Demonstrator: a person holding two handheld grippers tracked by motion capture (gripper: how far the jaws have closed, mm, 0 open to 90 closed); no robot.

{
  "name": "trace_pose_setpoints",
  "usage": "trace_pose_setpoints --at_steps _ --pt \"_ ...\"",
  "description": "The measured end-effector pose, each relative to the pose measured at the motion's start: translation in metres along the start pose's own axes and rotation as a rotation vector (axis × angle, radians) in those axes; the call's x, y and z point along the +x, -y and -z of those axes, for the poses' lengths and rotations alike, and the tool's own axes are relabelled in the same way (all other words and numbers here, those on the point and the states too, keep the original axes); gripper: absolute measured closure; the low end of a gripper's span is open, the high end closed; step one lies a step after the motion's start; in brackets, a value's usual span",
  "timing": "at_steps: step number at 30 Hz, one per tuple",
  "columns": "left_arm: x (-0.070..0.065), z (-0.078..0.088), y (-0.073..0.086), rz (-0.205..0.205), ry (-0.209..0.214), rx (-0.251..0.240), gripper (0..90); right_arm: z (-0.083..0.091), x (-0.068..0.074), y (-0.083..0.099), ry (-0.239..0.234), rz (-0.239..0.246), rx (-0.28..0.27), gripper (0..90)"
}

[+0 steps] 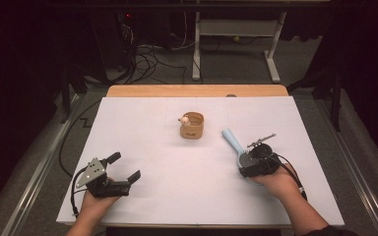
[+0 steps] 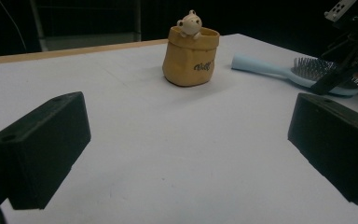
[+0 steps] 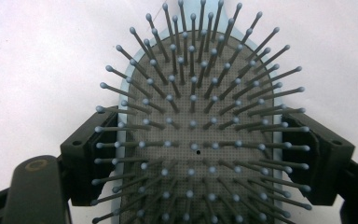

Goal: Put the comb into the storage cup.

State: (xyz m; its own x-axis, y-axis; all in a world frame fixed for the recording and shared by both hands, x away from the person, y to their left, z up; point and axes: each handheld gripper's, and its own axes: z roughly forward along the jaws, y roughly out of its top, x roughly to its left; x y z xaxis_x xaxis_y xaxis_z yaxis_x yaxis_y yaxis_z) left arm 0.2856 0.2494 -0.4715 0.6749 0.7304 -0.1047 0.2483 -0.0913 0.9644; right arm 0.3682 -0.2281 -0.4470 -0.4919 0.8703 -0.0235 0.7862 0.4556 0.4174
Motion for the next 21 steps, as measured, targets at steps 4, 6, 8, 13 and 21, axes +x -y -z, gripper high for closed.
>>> trace_pose_setpoints --at_steps 4,6,8,13,21 --pt "0.000 0.000 0.000 0.002 0.001 0.001 0.0 0.003 0.001 0.000 0.001 0.017 -0.003 21.0" --pt "0.000 0.000 0.000 0.001 0.001 0.001 0.0 0.005 0.001 0.000 -0.006 0.026 -0.006 21.0" --pt "0.000 0.000 0.000 0.000 0.002 -0.001 0.0 0.008 0.000 0.000 -0.004 0.028 -0.013 21.0" --pt "0.000 0.000 0.000 0.000 0.002 0.000 0.0 0.015 -0.001 0.000 -0.007 0.031 -0.020 21.0" --pt "-0.001 0.000 0.000 0.000 -0.003 -0.001 0.0 0.030 -0.002 0.004 -0.018 0.061 -0.028 21.0"
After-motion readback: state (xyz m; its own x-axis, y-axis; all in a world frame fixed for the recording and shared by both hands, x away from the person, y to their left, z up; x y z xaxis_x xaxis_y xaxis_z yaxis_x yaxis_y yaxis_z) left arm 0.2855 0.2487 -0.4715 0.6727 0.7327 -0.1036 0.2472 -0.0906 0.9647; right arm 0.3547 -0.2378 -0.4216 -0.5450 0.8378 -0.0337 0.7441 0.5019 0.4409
